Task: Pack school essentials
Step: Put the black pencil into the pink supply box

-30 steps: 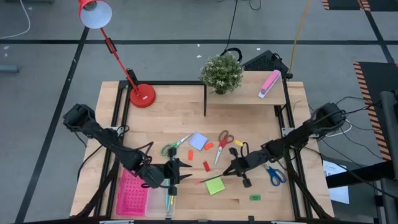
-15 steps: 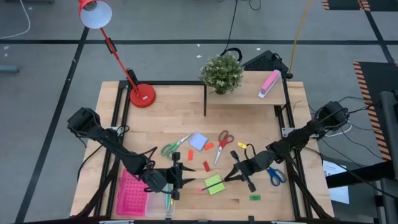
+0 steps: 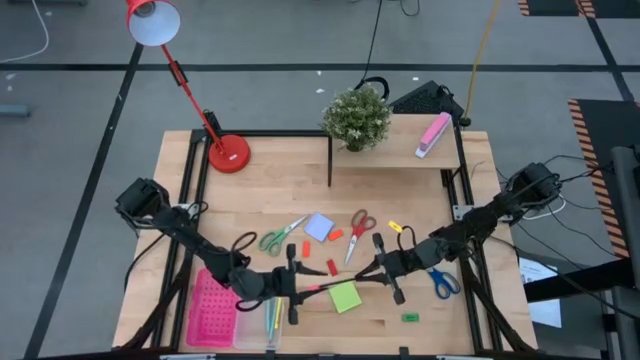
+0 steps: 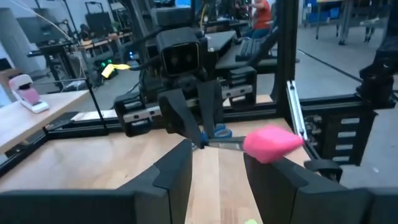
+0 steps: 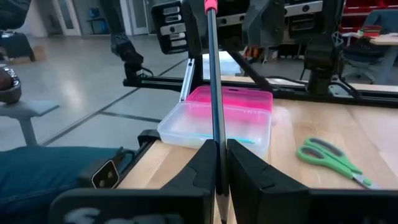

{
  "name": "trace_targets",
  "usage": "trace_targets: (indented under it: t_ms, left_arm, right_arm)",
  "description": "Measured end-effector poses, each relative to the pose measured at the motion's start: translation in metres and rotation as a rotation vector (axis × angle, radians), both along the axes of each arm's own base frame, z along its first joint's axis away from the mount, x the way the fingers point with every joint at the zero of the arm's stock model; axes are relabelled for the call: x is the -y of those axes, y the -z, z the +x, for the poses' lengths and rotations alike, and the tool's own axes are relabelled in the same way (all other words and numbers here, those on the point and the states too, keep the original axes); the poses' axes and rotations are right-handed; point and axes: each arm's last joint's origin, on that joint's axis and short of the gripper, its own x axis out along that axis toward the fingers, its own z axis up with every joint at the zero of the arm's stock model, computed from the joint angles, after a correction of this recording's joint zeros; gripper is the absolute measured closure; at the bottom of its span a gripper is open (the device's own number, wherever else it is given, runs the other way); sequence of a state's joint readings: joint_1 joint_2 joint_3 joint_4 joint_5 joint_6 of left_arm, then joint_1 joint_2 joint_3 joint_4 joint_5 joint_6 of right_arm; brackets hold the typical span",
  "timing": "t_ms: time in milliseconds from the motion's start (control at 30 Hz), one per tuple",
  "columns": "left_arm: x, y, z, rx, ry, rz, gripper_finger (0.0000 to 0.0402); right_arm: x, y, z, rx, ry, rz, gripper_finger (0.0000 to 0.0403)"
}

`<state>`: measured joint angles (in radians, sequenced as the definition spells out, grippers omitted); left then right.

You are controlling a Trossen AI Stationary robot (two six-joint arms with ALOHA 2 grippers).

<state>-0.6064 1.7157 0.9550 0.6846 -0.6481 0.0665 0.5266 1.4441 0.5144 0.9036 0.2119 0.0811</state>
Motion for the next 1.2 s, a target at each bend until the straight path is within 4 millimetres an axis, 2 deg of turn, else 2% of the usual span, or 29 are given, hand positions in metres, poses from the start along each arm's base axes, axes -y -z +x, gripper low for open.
trace_targets:
  t_ms: [200, 500, 633, 767, 1000, 1200]
  left_arm:
    - [0.001, -0.003, 0.000, 0.029, 0.019, 0.008, 0.0268]
    - [0.001, -0.004, 0.000, 0.030, 0.043, 0.038, 0.0387]
    - [0.001, -0.005, 0.000, 0.039, 0.050, 0.029, 0.0374]
    - [0.002, -0.005, 0.000, 0.040, 0.057, 0.025, 0.0368]
    - [0.003, -0.003, -0.001, 0.021, 0.059, 0.012, 0.0391]
    - [0.010, 0.001, -0.005, -0.011, 0.109, -0.009, 0.0374]
  right_arm:
    - [0.000, -0.001, 0.000, 0.011, 0.001, 0.000, 0.0385]
    - [0.000, -0.001, 0.000, 0.008, 0.002, 0.013, 0.0384]
    - [-0.001, -0.001, 0.000, 0.009, 0.021, 0.017, 0.0372]
    - [-0.004, -0.001, -0.003, 0.014, 0.079, 0.009, 0.0336]
    - [-0.008, 0.001, -0.007, -0.001, 0.189, -0.023, 0.0236]
    - [-0.009, 0.004, -0.010, -0.018, 0.253, -0.050, 0.0175]
